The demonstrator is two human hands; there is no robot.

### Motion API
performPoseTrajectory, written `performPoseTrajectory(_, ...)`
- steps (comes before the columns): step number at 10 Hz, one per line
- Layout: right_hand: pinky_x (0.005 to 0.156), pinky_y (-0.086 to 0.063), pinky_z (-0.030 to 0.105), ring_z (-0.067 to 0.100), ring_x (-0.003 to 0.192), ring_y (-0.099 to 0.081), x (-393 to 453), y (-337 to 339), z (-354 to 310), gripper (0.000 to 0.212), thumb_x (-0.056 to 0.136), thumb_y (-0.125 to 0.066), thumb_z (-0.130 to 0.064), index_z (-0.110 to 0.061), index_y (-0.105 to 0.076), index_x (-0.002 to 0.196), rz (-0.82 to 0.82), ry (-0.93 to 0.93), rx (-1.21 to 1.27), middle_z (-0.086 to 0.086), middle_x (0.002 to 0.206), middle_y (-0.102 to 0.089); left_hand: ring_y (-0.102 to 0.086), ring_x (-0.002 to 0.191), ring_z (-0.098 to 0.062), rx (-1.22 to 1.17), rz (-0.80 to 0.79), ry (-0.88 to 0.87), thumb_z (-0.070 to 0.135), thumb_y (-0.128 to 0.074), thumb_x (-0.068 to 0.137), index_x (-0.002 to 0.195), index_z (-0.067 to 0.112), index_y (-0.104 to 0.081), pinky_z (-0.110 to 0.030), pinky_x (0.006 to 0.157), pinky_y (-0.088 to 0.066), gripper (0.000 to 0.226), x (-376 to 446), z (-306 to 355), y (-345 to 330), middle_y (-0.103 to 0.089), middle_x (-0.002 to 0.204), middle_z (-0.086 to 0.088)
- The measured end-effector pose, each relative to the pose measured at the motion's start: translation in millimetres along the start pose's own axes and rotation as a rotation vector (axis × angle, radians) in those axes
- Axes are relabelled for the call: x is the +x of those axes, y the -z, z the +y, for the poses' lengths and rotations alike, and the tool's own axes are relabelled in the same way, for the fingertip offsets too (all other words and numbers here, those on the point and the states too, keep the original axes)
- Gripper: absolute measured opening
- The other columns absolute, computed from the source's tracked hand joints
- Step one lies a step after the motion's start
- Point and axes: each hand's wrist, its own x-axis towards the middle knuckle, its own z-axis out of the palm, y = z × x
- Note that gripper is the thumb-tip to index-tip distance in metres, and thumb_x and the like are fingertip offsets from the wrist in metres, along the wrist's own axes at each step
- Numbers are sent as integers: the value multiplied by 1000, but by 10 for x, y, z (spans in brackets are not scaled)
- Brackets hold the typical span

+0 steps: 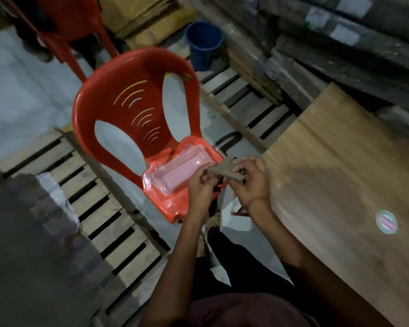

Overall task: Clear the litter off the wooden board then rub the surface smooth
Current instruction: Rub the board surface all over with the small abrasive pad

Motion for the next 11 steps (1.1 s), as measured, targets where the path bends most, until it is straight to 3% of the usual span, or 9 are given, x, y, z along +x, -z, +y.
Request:
performPoseTrajectory(1,77,-40,-1,-12,95,-56,-276,424,34,31,64,-81,22,1,-69,83,111,20,13,13,107,-51,-65,104,-22,-173,-154,138,17,-51,104,137,18,-54,-50,108,-48,33,-334,-5,-287,-65,115,-2)
performPoseTrajectory(2,84,-39,0,4,95,-56,-570,766,141,27,76,-73,20,-1,-73,93,148,-6,-100,18,112,-59,-67,91,-12,-221,-276,164,27,-51,105,119,21,-60,-52,117,-39,18,-514,-26,-554,-67,103,2)
performPoseTrajectory(3,87,-43,6,-16,96,-52,-682,1057,320,30,82,-68,18,-4,-75,101,135,-30,-103,9,114,-58,-69,93,-11,-46,-368,75,21,-53,105,128,13,-58,-52,114,-43,25,-702,7,-728,-68,104,2)
performPoseTrajectory(4,66,-48,8,-6,76,-61,-647,1311,314,36,90,-53,17,-10,-71,103,132,-158,197,11,111,-60,-66,117,-33,106,-378,-19,9,-57,102,138,3,-51,-53,107,-50,37,-812,73,-864,-66,111,-4)
performPoseTrajectory(5,80,-50,12,0,96,-64,-640,1513,449,27,96,-65,-5,-21,-65,117,231,-149,206,3,120,-63,-66,114,-34,195,-401,-86,2,-59,100,138,4,-51,-49,103,-53,39,-868,137,-1047,-67,110,-6)
performPoseTrajectory(6,84,-54,35,17,104,-65,-553,1787,552,25,96,-73,-26,-18,-66,119,218,-310,320,0,116,-68,-69,101,-25,259,-457,-121,-1,-59,98,136,7,-52,-47,99,-54,40,-944,138,-1296,-70,111,-10)
performPoseTrajectory(7,67,-52,31,17,85,-67,-511,2044,660,14,93,-76,-20,-21,-66,103,220,-351,392,3,97,-71,-70,108,-35,330,-486,-150,-4,-59,97,132,5,-55,-52,101,-54,37,-982,69,-1587,-71,117,-19)
performPoseTrajectory(8,56,-51,29,16,65,-67,-513,2294,853,11,91,-78,-15,-11,-69,94,235,-416,454,10,85,-74,-68,112,-38,397,-484,-200,-1,-60,98,125,5,-60,-53,101,-55,28,-1052,-28,-1880,-71,117,-20)
performPoseTrajectory(11,50,-54,26,16,50,-60,-394,2591,1338,14,91,-76,-2,-7,-64,85,426,-533,680,10,66,-68,-65,104,-23,510,-319,-434,2,-69,92,131,8,-59,-43,93,-54,41,-1106,-448,-2625,-67,121,-12)
